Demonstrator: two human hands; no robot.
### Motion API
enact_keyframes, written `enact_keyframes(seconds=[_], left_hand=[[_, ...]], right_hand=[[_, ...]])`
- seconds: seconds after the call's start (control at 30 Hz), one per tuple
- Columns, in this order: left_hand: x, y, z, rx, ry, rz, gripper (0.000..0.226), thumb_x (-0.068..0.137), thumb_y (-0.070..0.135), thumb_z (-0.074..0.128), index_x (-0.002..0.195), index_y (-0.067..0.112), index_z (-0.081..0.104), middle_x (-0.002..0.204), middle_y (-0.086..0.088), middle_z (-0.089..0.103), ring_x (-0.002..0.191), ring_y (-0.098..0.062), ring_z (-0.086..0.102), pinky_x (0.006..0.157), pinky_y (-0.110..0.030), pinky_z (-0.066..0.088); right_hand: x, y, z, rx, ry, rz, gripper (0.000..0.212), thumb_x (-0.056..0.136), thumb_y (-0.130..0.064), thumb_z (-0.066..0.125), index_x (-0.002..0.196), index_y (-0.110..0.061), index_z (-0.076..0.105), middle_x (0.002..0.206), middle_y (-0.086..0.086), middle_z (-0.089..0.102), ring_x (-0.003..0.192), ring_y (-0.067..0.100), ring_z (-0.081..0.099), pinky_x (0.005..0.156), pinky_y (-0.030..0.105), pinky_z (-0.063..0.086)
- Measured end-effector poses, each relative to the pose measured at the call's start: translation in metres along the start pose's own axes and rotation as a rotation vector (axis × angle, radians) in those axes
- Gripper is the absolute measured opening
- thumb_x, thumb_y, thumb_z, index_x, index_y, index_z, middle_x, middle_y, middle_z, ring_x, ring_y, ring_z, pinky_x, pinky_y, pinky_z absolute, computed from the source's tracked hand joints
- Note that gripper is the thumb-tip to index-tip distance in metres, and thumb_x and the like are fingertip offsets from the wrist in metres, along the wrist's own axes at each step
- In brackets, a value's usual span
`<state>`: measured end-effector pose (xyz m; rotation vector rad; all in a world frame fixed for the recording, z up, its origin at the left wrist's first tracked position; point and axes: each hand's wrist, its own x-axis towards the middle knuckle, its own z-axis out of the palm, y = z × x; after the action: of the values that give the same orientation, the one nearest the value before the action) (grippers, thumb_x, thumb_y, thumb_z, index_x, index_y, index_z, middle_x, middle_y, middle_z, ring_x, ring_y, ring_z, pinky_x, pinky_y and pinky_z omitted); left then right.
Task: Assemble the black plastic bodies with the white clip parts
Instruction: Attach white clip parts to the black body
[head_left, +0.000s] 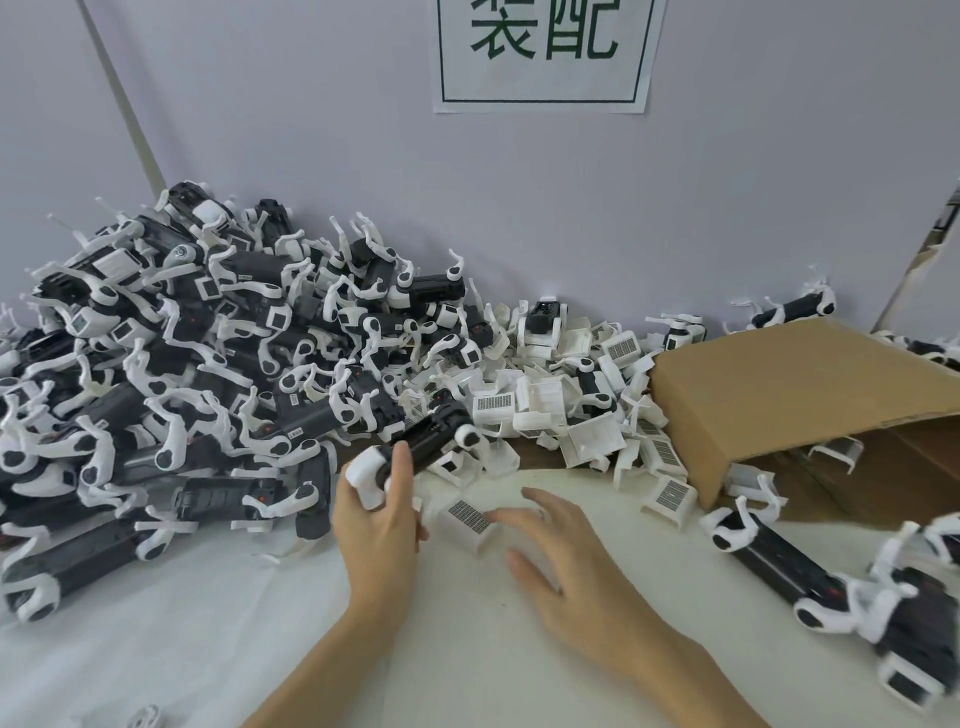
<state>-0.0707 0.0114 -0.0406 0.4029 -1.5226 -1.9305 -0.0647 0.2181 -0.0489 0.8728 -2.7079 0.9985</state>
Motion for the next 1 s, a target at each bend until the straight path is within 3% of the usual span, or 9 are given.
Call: enact_keyframes(seconds=[0.07,0.13,0.23,0.3,0.43,0.6,0.7,0.87,1.0], left_hand=[[0.004,-0.002,-0.003,-0.017,0.020,-0.056,0.051,0.086,0.065,0.073,0.109,0.020,0.064,0.062,-0.009,0.053,0.048,-0.024,0.052,0.041,-0.028,0.043],[0.006,-0.002,-0.003,-0.023,0.018,-0.083,0.068,0.077,0.073,0.070,0.112,0.016,0.064,0.060,-0.010,0.053,0.047,-0.024,0.053,0.040,-0.028,0.043],[0.004,-0.002,-0.001,-0.015,-0.022,-0.079,0.073,0.076,0.073,0.069,0.111,0.010,0.061,0.060,-0.014,0.051,0.046,-0.024,0.051,0.039,-0.029,0.041],[0.003,-0.002,-0.001,-0.006,-0.031,-0.081,0.062,0.083,0.069,0.070,0.106,0.012,0.060,0.060,-0.013,0.051,0.046,-0.023,0.050,0.039,-0.027,0.041],[0.002,-0.002,-0.001,0.032,-0.039,-0.094,0.031,0.097,0.055,0.070,0.092,0.026,0.060,0.066,-0.007,0.052,0.054,-0.022,0.049,0.041,-0.025,0.041],[-0.002,0.005,0.001,0.065,-0.077,-0.043,0.027,0.100,0.049,0.069,0.078,0.035,0.059,0.061,-0.002,0.050,0.051,-0.019,0.045,0.041,-0.025,0.039],[-0.006,0.008,0.002,0.076,-0.116,-0.045,0.027,0.100,0.048,0.068,0.078,0.034,0.059,0.058,0.002,0.047,0.047,-0.017,0.040,0.040,-0.026,0.035],[-0.013,0.011,0.002,0.127,-0.262,0.061,0.030,0.089,0.057,0.070,0.084,0.029,0.063,0.060,0.006,0.047,0.051,-0.021,0.039,0.042,-0.030,0.036],[-0.017,0.010,0.003,0.184,-0.382,0.119,0.041,0.082,0.063,0.067,0.086,0.023,0.062,0.062,0.005,0.048,0.051,-0.021,0.039,0.043,-0.033,0.039]], right_hand=[[-0.001,-0.001,0.006,-0.123,-0.120,-0.053,0.046,0.110,-0.040,0.041,0.150,-0.061,0.033,0.167,-0.015,0.014,0.158,0.004,0.000,0.126,0.023,0.002],[0.001,-0.003,0.009,-0.201,-0.141,-0.109,0.047,0.111,-0.042,0.036,0.153,-0.060,0.027,0.167,-0.016,0.020,0.158,0.003,0.001,0.128,0.027,-0.005],[0.003,-0.005,0.008,-0.205,-0.013,-0.138,0.039,0.106,-0.045,0.046,0.145,-0.047,0.049,0.139,-0.012,0.052,0.141,0.006,0.035,0.125,0.029,0.015],[0.004,-0.006,0.005,-0.184,0.062,-0.105,0.032,0.101,-0.050,0.057,0.132,-0.045,0.057,0.120,-0.013,0.052,0.123,0.009,0.044,0.113,0.025,0.029],[0.002,-0.002,0.000,-0.213,0.136,-0.017,0.024,0.098,-0.043,0.065,0.117,-0.036,0.053,0.109,-0.012,0.046,0.103,0.010,0.047,0.096,0.027,0.039],[0.007,-0.002,-0.011,0.255,0.330,0.191,0.008,0.107,-0.036,0.050,0.113,-0.039,0.053,0.088,-0.006,0.064,0.081,0.015,0.062,0.076,0.036,0.052],[0.011,-0.002,-0.016,0.485,0.425,0.271,0.018,0.105,-0.043,0.046,0.113,-0.037,0.060,0.076,0.001,0.065,0.064,0.016,0.060,0.069,0.038,0.054],[0.014,-0.003,-0.023,0.742,0.487,0.411,0.036,0.082,-0.064,0.067,0.100,-0.034,0.071,0.068,-0.006,0.044,0.064,0.006,0.049,0.072,0.029,0.061],[0.015,0.002,-0.020,0.833,0.576,0.448,0.043,0.074,-0.067,0.080,0.092,-0.028,0.078,0.083,0.001,0.057,0.079,0.011,0.053,0.082,0.035,0.052]])
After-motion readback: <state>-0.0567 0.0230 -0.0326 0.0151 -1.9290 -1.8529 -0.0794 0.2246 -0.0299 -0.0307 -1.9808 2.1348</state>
